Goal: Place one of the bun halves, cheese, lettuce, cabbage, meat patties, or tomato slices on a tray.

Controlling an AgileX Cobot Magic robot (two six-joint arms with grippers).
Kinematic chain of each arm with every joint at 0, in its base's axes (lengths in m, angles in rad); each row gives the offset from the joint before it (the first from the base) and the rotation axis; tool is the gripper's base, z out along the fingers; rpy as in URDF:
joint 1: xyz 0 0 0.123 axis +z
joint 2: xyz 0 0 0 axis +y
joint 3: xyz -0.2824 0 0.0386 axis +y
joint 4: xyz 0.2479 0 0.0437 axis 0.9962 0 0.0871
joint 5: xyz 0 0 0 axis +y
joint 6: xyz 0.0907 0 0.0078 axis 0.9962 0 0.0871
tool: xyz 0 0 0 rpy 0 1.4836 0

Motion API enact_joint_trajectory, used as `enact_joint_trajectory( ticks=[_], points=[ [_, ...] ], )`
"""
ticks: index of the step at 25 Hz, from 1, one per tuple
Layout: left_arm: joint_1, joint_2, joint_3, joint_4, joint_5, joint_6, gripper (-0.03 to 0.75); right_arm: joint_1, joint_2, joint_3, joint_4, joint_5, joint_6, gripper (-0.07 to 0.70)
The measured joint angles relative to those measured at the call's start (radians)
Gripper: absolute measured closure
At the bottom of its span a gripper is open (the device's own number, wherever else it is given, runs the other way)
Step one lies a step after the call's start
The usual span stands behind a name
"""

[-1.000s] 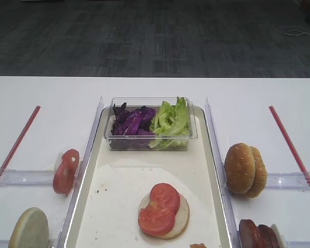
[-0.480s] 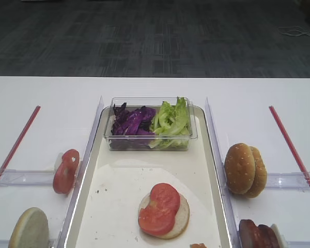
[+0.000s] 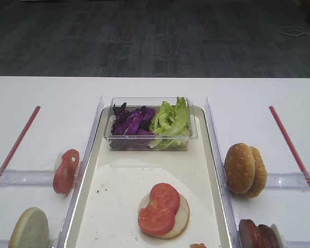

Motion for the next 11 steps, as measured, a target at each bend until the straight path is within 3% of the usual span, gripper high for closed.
enact_joint_trajectory(
  ticks=[11],
  points=[
    [0.000, 0.000, 0.000, 0.002, 0.000, 0.000, 0.470, 0.000, 0.000, 0.000, 0.000, 0.000, 0.000, 0.430]
  ],
)
